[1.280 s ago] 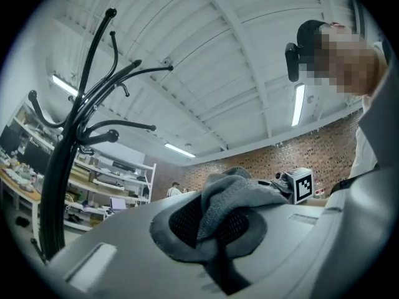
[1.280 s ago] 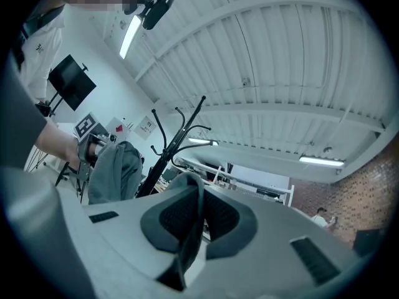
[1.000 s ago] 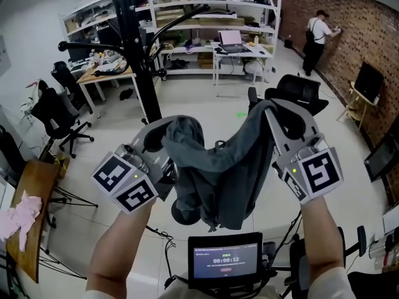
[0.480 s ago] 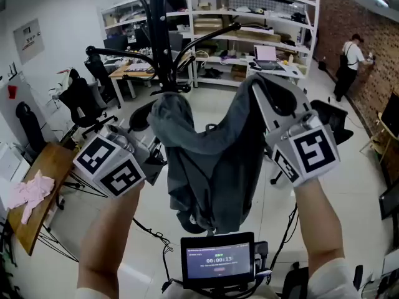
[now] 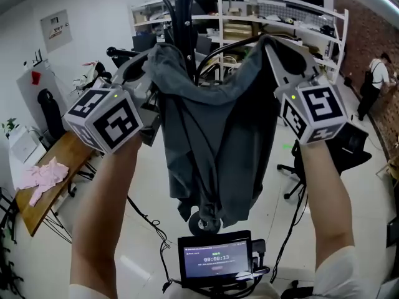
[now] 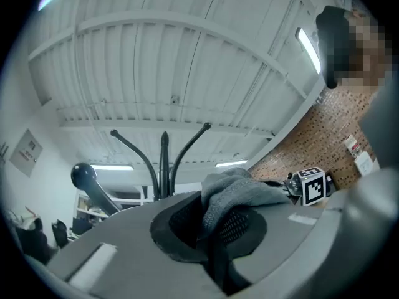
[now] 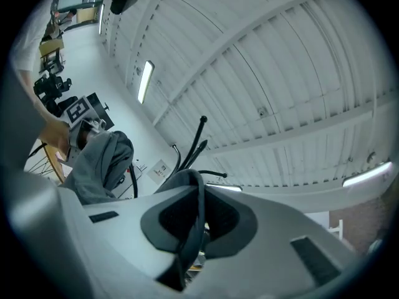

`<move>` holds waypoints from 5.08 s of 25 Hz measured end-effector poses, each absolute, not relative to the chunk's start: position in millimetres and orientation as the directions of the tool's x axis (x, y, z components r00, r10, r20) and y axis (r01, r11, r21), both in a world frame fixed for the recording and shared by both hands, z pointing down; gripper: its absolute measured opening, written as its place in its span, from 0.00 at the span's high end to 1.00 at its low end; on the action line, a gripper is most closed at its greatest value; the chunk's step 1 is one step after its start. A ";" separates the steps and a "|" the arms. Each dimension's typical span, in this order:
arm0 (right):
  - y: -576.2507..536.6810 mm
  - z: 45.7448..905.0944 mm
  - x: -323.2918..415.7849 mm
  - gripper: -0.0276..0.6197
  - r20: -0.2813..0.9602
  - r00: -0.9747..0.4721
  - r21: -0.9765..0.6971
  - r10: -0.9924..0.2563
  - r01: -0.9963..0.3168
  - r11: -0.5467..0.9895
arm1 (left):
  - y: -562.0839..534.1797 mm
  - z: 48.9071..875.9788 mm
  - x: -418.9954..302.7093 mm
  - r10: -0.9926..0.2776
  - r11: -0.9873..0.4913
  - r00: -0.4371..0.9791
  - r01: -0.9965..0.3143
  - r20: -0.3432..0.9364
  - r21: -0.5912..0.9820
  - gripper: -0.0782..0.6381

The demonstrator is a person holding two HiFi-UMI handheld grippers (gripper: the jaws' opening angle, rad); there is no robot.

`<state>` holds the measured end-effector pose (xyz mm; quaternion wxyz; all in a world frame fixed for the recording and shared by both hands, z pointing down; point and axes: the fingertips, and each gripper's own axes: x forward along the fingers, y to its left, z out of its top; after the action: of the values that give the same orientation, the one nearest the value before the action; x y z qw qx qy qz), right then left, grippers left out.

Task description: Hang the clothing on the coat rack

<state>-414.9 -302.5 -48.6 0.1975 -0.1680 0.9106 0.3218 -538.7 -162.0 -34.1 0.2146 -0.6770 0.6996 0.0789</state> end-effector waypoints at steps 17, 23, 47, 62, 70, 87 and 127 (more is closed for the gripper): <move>-395.4 -10.9 -456.9 0.91 -0.405 -0.867 0.572 -0.289 -0.487 0.660 | -170.3 9.9 -623.1 -0.932 0.312 -0.276 -0.941 -0.235 -0.134 0.86; -412.4 14.9 -475.1 0.91 -0.335 -0.894 0.565 -0.296 -0.442 0.697 | -170.4 39.7 -665.4 -0.920 0.357 -0.352 -0.934 -0.172 0.001 0.86; -362.7 246.4 -512.7 0.91 0.053 -0.983 0.510 -0.176 -0.125 0.851 | -220.2 253.9 -616.7 -0.973 0.228 -0.224 -0.966 0.045 0.120 0.86; -291.1 283.2 -515.6 0.91 0.049 -0.995 0.436 -0.093 -0.062 0.898 | -220.3 298.6 -567.3 -0.986 0.167 -0.168 -0.979 0.004 0.118 0.76; -295.3 283.4 -509.7 0.90 0.053 -0.994 0.444 -0.094 -0.061 0.894 | -166.3 343.5 -561.9 -0.971 0.238 -0.238 -0.940 0.029 0.245 0.72; -318.5 300.8 -475.9 0.68 0.068 -0.992 0.353 -0.106 -0.076 0.933 | -142.6 325.1 -494.2 -0.965 0.226 -0.254 -0.934 -0.071 0.277 0.72; -182.1 333.7 -352.9 0.77 0.115 -0.987 0.044 -0.116 -0.112 0.993 | -38.3 356.7 -408.3 -0.997 0.057 -0.071 -0.923 -0.025 0.382 0.89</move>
<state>-352.9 -182.1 333.7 -0.0586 -0.0572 0.9965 0.0188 -408.3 -38.3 356.7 -0.1238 -0.6701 0.7163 0.1506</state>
